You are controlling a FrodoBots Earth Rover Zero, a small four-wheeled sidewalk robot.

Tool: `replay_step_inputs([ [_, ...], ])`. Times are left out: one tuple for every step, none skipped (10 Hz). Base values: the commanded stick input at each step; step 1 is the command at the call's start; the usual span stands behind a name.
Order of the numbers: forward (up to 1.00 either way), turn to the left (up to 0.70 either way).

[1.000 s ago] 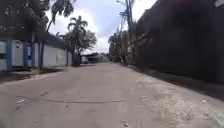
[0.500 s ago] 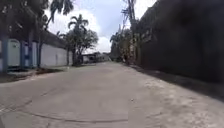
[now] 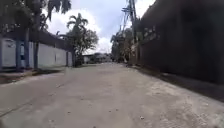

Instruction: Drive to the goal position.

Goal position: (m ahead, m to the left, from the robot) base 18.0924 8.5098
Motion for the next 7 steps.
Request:
replay_step_inputs([
  [1.0,0.0],
  [1.0,0.0],
  [1.0,0.0],
  [1.0,0.0],
  [1.0,0.0],
  [1.0,0.0],
  [1.0,0.0],
])
